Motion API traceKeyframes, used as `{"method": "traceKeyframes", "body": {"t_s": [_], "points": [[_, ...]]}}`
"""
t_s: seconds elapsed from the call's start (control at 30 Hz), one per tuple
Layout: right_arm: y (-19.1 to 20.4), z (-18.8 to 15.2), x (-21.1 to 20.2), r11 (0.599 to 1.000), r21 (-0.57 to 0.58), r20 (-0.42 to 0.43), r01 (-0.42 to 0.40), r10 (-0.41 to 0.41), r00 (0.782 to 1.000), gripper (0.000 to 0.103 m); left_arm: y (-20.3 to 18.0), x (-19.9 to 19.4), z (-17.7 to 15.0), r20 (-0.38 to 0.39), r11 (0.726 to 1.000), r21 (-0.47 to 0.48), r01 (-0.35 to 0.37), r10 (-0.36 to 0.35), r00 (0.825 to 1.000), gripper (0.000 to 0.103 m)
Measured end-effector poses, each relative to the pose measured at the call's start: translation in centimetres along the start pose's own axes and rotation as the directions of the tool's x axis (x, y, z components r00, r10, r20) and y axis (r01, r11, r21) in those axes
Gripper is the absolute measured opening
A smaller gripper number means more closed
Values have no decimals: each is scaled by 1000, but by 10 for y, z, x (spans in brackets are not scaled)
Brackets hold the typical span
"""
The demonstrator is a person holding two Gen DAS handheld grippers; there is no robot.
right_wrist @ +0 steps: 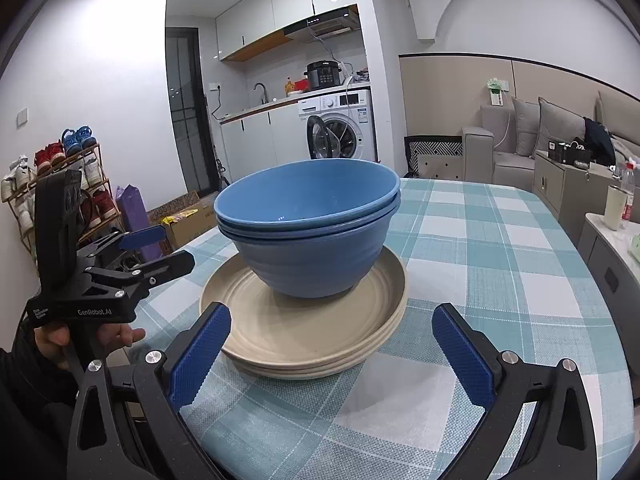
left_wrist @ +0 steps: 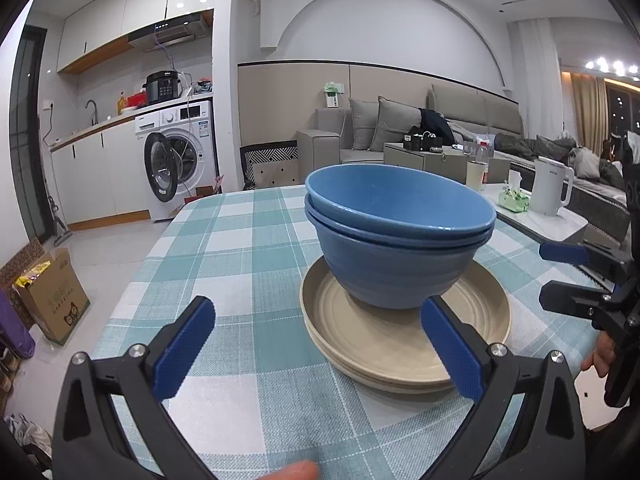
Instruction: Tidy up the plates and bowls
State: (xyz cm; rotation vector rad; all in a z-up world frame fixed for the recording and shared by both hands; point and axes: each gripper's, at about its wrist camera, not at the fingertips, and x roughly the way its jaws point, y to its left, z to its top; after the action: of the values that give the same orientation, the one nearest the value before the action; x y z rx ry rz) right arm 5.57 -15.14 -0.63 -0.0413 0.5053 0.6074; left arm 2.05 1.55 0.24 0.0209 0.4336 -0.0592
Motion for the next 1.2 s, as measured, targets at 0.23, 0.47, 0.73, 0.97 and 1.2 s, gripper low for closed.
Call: {"method": "traceKeyframes", "body": {"t_s": [0.23,0.47,0.73,0.97,1.2], "points": [[2,-4,-1,1000,-15,5,-6,6,1000,102,-5,-3,-9,-6,1000,-1,14,-14,1000,103],[2,-13,-3,999,-32,22,5,-4,1000,102,-5,-2,-12,-8,1000,-1,13,-13,1000,103],[3,-14,-4,999,-32,33,0,2,999,102,-3,0,-14,-14,1000,-14,12,-13,1000,103],[5,-15,-1,999,-41,24,-6,7,1000,102,-1,1,-16,-19,1000,-18,16,-16,1000,103],[9,-17,1,999,-51,19,-8,9,1000,102,-1,2,-16,-20,1000,-19,13,-13,1000,103]]}}
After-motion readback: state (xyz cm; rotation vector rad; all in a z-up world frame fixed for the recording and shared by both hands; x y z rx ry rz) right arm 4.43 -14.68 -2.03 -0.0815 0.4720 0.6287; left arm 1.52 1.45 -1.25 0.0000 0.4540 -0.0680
